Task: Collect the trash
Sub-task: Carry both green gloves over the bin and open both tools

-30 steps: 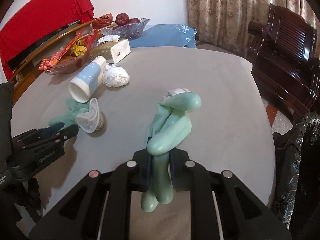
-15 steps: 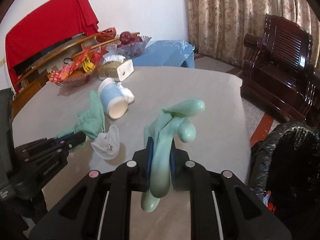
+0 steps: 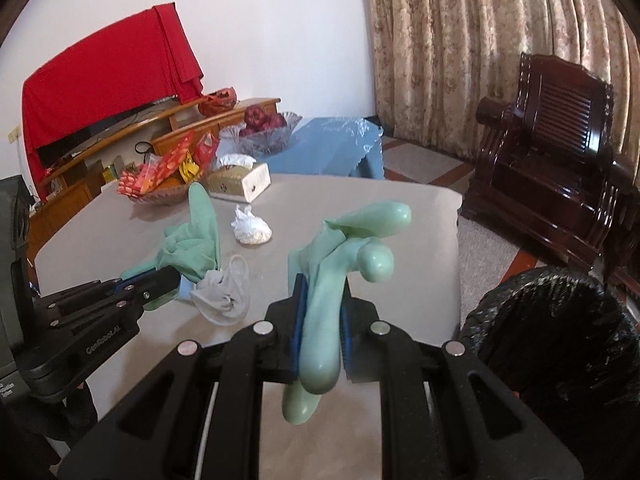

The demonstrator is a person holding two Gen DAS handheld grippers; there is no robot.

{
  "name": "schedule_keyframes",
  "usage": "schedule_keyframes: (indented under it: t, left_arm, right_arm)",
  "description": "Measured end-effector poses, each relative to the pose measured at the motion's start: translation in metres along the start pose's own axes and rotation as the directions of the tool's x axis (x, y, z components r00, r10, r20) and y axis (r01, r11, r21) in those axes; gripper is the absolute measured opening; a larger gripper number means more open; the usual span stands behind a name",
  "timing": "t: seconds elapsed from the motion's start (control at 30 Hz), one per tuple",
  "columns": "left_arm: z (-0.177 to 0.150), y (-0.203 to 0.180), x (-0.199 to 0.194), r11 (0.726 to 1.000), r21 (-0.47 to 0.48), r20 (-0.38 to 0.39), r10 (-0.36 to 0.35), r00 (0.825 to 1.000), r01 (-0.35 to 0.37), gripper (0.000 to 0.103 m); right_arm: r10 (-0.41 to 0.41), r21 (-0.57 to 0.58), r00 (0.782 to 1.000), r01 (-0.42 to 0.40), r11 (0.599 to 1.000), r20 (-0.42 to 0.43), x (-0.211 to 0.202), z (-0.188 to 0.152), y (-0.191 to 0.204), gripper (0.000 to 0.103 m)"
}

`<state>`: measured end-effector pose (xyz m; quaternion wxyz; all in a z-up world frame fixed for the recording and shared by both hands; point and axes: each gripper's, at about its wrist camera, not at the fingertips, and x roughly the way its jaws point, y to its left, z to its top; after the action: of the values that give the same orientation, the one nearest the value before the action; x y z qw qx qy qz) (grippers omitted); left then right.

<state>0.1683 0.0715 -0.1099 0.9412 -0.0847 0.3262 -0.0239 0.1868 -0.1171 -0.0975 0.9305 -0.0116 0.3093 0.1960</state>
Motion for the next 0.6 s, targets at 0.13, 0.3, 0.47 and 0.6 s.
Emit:
schedule_keyframes:
  t: [0.13, 0.3, 0.47, 0.6]
  left_arm:
    - [0.004, -0.006, -0.011, 1.0, 0.003, 0.024, -0.003, 1.0, 0.003, 0.006]
    - [0.008, -0.011, -0.021, 1.0, 0.008, 0.044, -0.007, 0.999, 0.007, 0.006]
    - [0.011, -0.02, -0.03, 1.0, 0.023, 0.059, -0.016, 0.998, 0.015, 0.006]
    - [0.014, -0.027, -0.038, 0.999, 0.034, 0.073, -0.027, 0.997, 0.025, 0.006]
  right_arm:
    - [-0.003, 0.002, 1.0, 0.003, 1.0, 0.021, -0.014, 0.003, -0.002, 0.014]
    - [-0.006, 0.007, 0.999, 0.006, 1.0, 0.039, -0.027, 0.005, -0.004, 0.014]
    - [-0.011, 0.002, 0.998, 0.011, 1.0, 0.06, -0.042, 0.007, -0.005, 0.014]
    - [-0.017, 0.002, 0.997, 0.017, 1.0, 0.078, -0.055, 0.008, -0.009, 0.014]
